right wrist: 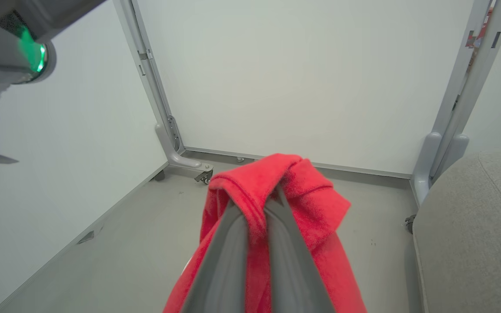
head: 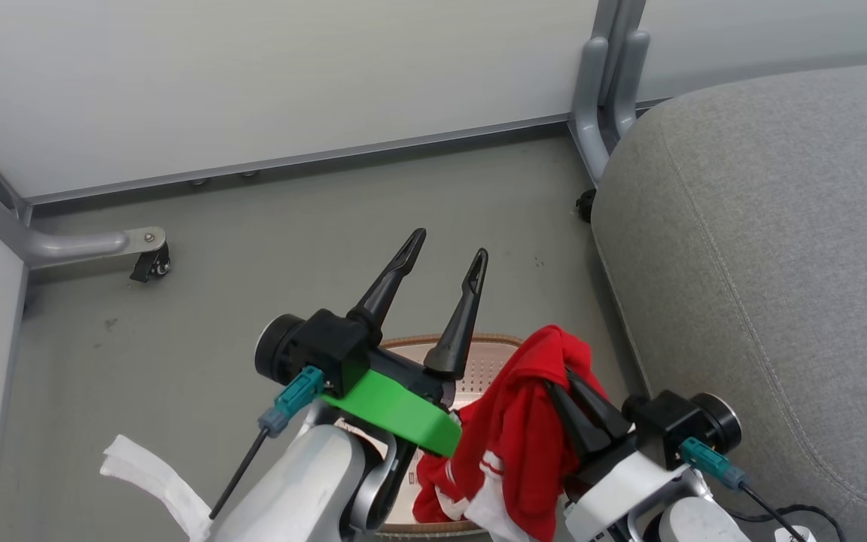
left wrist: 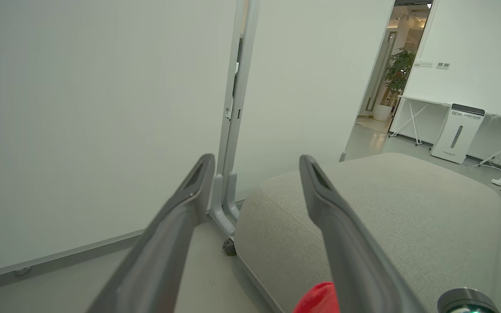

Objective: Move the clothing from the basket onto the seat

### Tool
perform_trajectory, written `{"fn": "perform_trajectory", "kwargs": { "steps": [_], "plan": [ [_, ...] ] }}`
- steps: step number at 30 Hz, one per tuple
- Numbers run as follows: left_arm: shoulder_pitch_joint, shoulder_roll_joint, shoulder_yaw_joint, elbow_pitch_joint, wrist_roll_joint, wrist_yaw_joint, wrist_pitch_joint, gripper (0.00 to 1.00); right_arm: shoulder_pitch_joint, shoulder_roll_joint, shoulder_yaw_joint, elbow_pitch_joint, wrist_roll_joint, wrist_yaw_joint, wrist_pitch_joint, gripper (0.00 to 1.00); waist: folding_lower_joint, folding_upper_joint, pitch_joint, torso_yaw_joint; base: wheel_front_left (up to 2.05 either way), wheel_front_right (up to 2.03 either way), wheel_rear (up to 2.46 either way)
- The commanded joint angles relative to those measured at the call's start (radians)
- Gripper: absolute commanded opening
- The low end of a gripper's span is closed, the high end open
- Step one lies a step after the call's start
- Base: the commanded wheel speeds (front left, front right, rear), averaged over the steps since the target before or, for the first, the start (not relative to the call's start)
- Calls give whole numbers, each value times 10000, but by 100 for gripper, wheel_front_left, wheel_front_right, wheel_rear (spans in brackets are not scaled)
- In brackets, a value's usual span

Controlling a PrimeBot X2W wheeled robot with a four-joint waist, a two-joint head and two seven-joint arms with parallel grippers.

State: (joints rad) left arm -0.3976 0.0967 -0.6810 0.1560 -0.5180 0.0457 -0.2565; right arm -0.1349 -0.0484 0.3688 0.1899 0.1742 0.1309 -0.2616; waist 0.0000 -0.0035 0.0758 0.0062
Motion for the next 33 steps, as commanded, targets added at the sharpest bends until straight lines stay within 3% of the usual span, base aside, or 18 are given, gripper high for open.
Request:
{"fn": "perform_trajectory", "kwargs": {
  "steps": [1, 10, 17, 26, 33],
  "plan": [
    [-117, 107, 42, 24, 148, 60, -55, 100, -144, -35, -92, -90, -63, -3, -53, 0, 0, 35, 7, -10, 0, 0, 0],
    [158, 517, 214, -73, 1089, 93, -85, 100, -362, -37, -626, -764, 135, -3, -53, 0, 0, 35, 340, -223, 0, 0, 0],
    [731, 881, 660, -320, 1840, 91, -78, 100, -540, -35, -1241, -1847, 282, -5, -53, 0, 0, 35, 906, -840, 0, 0, 0],
    [1077, 1011, 1349, -530, 2395, -277, -82, 100, -476, -34, -1904, -3354, 326, -3, -53, 0, 0, 35, 1851, -2127, 0, 0, 0],
    [700, 1154, 1354, -357, 3115, -476, -81, 100, -144, -28, -2372, -4071, 633, -3, -53, 0, 0, 35, 2384, -3270, 0, 0, 0]
  ]
}}
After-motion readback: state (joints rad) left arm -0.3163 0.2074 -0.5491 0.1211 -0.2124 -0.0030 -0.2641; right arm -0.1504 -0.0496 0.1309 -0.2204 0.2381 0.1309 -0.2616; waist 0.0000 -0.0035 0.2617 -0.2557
